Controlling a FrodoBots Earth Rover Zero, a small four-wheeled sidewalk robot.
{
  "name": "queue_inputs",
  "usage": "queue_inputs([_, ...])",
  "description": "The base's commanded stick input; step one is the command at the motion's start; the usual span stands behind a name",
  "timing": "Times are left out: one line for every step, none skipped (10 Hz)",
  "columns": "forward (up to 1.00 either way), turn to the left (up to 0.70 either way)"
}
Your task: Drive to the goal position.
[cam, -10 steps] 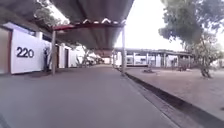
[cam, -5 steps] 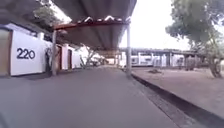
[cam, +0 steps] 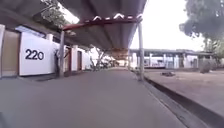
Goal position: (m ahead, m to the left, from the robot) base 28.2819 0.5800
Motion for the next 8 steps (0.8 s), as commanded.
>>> queue_inputs([0.85,0.00])
queue_inputs([0.85,0.00])
queue_inputs([0.85,0.00])
queue_inputs([0.85,0.00])
queue_inputs([0.85,0.00])
queue_inputs([0.85,0.00])
queue_inputs([0.85,0.00])
queue_inputs([0.85,0.00])
